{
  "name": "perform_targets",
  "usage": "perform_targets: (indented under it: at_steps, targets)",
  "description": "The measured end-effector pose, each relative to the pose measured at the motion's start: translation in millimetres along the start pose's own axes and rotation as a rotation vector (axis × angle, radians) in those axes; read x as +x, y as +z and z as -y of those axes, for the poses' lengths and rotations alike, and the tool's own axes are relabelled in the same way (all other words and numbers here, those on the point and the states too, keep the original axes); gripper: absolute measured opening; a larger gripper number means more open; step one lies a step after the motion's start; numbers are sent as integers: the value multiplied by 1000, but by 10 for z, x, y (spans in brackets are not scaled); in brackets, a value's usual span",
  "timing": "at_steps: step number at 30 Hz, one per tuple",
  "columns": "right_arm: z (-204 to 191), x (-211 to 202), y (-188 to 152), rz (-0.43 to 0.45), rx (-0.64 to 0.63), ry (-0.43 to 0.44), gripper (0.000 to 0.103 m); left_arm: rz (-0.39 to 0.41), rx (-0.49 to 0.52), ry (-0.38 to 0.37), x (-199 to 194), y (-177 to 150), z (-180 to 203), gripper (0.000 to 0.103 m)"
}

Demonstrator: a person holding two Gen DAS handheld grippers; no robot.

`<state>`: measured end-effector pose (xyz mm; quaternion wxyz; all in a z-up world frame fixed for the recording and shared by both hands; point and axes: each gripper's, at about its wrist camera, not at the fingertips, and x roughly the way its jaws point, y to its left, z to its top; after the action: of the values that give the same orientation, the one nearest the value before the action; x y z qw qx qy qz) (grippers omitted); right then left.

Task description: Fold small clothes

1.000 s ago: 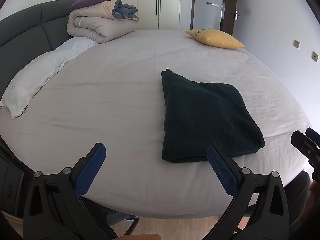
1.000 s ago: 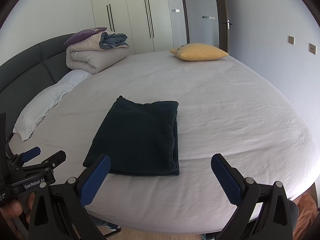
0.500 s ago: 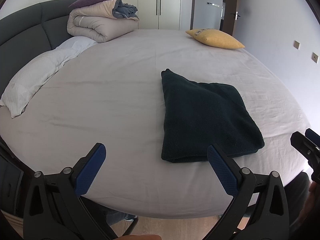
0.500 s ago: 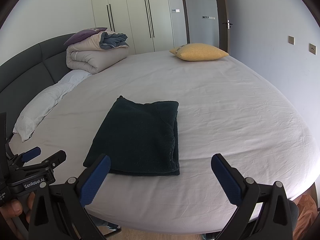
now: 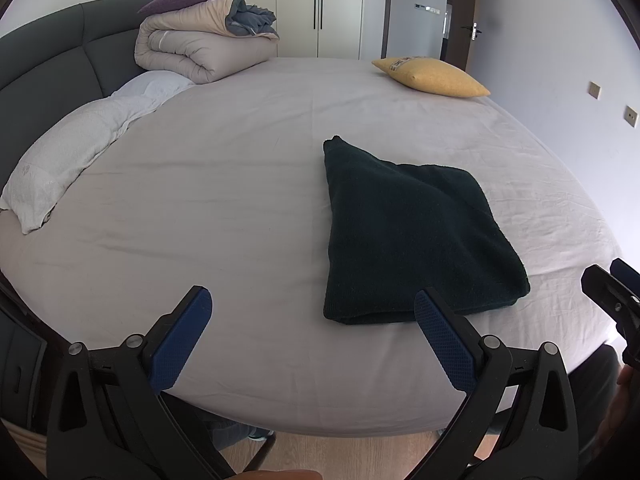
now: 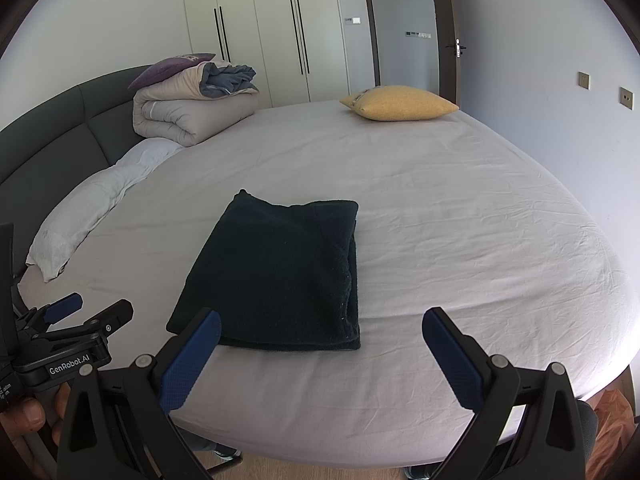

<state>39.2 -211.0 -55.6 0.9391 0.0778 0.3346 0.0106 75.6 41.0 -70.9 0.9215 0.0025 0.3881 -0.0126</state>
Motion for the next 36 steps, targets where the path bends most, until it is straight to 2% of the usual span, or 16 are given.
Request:
perform_targets:
  at_steps: [36]
  targets:
    - [-7, 21, -14, -6, -9, 7, 103, -11, -7, -3, 13, -25, -11, 103]
